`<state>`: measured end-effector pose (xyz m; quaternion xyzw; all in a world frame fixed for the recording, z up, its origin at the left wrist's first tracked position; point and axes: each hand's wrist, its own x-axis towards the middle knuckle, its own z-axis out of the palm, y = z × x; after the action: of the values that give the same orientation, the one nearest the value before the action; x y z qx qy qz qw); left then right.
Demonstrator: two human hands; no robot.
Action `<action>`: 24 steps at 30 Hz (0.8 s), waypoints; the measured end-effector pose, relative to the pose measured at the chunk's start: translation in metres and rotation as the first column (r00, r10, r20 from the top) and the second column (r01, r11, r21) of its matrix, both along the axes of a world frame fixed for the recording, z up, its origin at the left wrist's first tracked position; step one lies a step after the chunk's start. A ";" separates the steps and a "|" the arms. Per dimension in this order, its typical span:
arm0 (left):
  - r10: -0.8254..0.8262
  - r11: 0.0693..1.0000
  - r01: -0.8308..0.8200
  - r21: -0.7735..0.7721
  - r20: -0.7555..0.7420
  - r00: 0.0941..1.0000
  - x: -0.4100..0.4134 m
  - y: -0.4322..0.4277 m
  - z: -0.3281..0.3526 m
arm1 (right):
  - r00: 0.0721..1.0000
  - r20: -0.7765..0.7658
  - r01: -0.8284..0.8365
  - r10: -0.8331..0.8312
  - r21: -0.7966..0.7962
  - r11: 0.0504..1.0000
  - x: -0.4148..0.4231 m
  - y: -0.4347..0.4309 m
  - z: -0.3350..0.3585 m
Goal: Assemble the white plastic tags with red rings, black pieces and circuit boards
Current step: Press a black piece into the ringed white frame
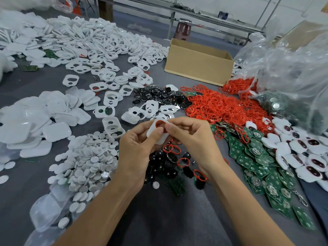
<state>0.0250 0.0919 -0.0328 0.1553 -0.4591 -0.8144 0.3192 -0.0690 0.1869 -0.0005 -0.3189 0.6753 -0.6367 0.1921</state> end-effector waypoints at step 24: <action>-0.048 0.952 0.050 0.301 -0.015 0.999 -0.003 -0.020 0.001 | 0.797 -0.372 0.046 0.477 0.823 0.566 -0.043 0.033 0.012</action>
<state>0.0221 0.0724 -0.0322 0.1878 -0.3323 -0.8830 0.2730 -0.1116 0.2201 0.0114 -0.4532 0.8641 -0.1117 0.1885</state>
